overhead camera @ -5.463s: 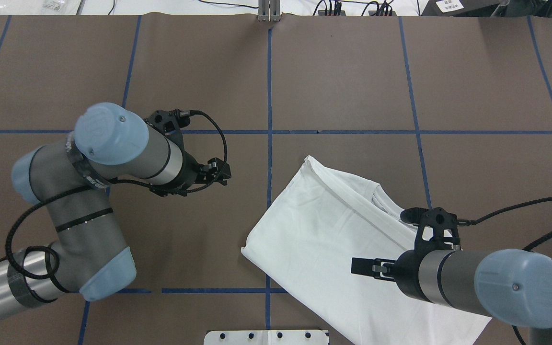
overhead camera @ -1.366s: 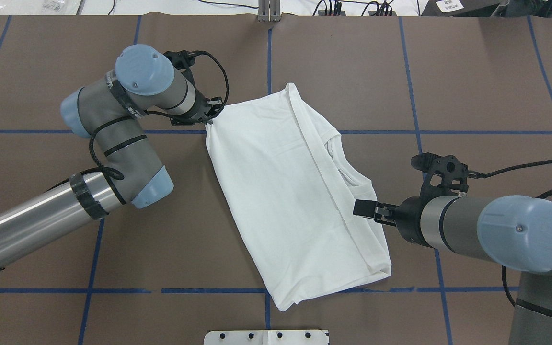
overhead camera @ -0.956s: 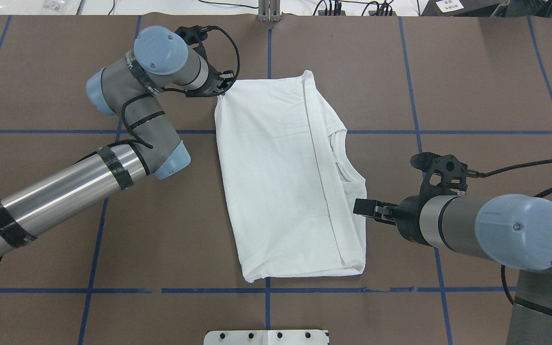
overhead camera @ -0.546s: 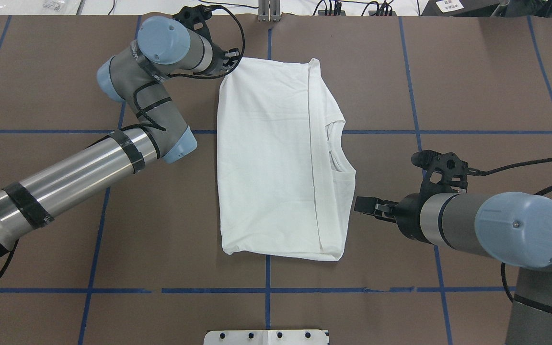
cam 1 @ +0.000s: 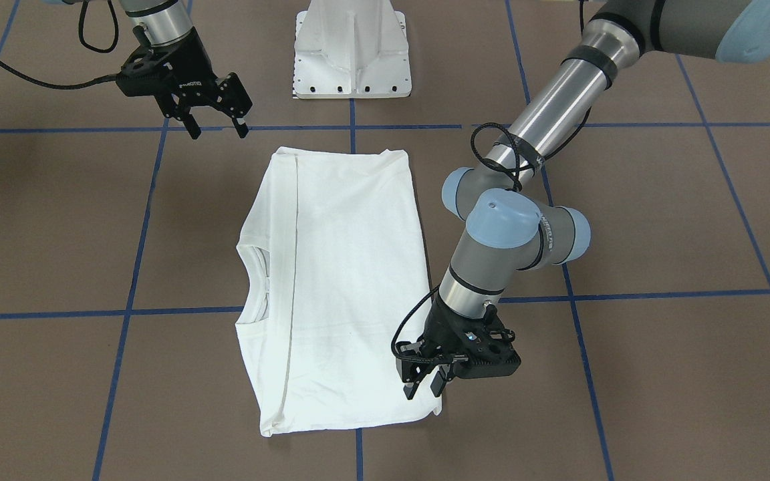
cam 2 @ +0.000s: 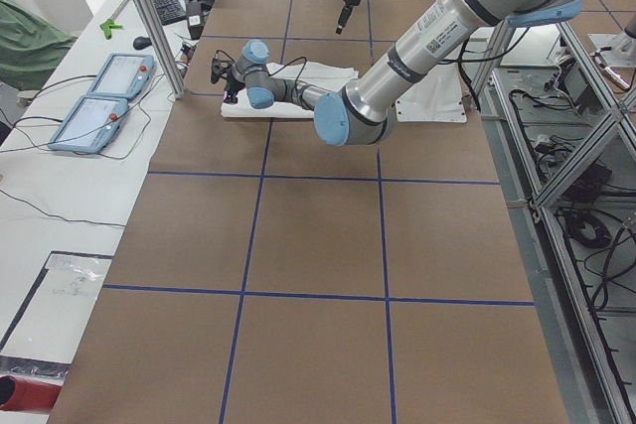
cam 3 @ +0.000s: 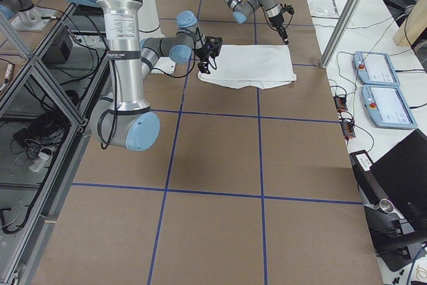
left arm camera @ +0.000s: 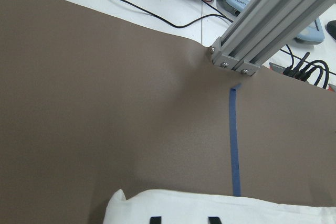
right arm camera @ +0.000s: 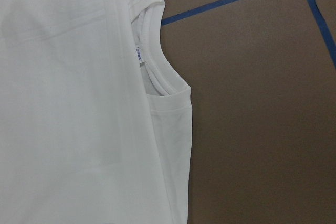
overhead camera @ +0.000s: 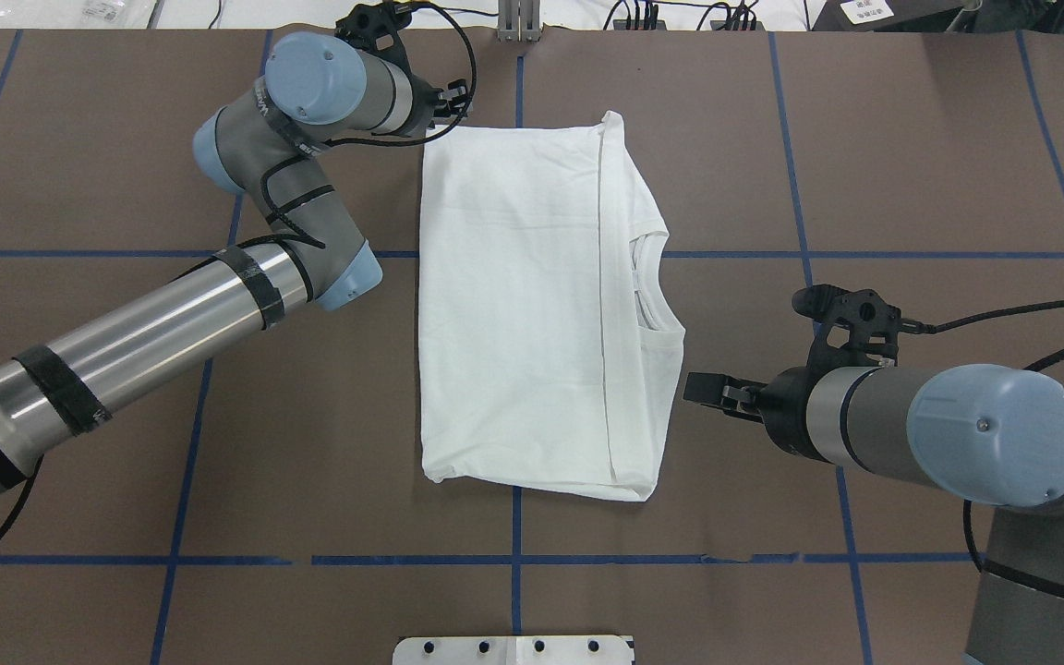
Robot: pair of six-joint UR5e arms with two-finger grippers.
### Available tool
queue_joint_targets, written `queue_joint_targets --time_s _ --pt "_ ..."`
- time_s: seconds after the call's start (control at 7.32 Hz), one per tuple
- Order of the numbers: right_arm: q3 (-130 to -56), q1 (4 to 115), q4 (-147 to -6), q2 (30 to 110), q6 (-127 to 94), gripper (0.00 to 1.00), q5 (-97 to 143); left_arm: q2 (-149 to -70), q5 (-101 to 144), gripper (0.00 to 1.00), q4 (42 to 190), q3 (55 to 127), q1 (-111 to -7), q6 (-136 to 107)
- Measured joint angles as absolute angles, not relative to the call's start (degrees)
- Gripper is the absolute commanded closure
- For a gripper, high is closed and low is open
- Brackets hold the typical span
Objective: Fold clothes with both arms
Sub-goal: 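Release the shirt and raise the left gripper while the right gripper presses the shirt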
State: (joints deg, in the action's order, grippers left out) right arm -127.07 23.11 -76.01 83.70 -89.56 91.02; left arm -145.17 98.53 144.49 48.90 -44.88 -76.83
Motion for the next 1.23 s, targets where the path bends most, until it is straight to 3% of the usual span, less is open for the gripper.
queue_joint_targets --time_s 0.41,0.82,1.23 --pt "-121.03 25.5 -82.51 75.5 -86.45 0.0 91.77 -142.0 104.32 0.0 142.08 52.69 -47.49 -75.39" --pt "-113.77 27.01 -95.26 64.92 -73.3 0.0 91.88 -126.75 112.8 0.0 131.7 75.36 -49.05 -70.29" --pt "-98.1 29.42 -96.0 54.43 -64.45 0.0 93.17 -116.85 116.48 0.0 122.37 94.23 -49.22 -69.11"
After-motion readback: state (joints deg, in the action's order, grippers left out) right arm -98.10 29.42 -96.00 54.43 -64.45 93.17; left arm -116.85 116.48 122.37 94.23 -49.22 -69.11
